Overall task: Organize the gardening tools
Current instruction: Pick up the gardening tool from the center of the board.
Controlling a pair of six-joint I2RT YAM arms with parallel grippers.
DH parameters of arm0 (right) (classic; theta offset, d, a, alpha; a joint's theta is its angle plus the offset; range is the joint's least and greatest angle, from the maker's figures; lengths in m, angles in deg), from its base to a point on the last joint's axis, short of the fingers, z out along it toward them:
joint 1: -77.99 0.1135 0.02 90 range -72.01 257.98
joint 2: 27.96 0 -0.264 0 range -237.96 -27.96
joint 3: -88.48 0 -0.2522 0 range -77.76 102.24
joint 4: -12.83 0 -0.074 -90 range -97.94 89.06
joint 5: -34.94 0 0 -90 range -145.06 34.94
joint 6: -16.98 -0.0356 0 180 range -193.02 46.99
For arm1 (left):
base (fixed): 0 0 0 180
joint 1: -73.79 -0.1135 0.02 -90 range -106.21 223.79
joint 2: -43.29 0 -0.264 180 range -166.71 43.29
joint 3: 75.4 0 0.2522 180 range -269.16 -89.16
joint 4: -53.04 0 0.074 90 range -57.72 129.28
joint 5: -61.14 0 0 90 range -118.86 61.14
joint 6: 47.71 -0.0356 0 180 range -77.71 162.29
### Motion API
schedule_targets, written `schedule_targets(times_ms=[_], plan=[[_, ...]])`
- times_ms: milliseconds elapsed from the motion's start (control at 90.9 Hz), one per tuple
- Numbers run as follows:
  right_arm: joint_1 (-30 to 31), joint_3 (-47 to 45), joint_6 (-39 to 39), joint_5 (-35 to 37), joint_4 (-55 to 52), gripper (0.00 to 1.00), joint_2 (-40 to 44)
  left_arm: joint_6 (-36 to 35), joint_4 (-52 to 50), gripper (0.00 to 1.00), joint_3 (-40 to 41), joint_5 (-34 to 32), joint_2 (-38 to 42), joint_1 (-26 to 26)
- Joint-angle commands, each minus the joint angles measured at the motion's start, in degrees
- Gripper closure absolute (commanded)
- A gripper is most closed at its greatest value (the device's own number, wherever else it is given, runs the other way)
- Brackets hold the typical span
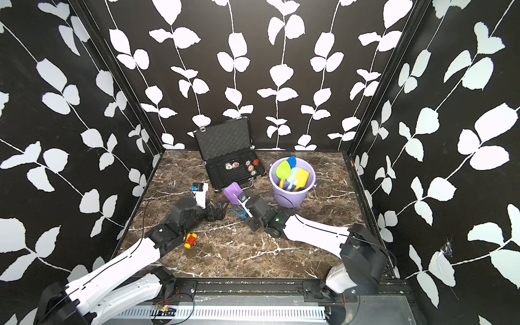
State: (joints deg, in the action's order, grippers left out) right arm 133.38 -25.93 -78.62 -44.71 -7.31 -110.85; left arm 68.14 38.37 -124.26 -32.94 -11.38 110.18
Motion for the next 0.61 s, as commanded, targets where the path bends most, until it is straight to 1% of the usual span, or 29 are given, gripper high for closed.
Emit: schedule_targets(times_ms=[0,99,253,451,594], plan=[[0.6,-2.7,-1.7,1.0,4.4,1.00,3.4,-1.4,0.3,0.01,-4.2,6.3,-3.3,-1.6],[1.1,-4.7,-1.9,1.4,4.7,1.00,5.6,-1.1,1.0,0.01,-6.5,11.6,-6.2,-2.8],[2.0,-7.5,-2.0,1.6,5.6,1.00,8.4,-0.7,2.7,0.03,-8.7,16.4,-9.9,-3.2],[3.0,-9.0,-1.7,2.3,5.1,1.00,10.6,-1.2,3.8,0.17,-10.4,22.6,-13.6,-3.1],[3.4,-9.4,-1.5,2.5,5.5,1.00,10.8,-1.8,3.4,0.29,-10.8,23.6,-14.3,-3.2]])
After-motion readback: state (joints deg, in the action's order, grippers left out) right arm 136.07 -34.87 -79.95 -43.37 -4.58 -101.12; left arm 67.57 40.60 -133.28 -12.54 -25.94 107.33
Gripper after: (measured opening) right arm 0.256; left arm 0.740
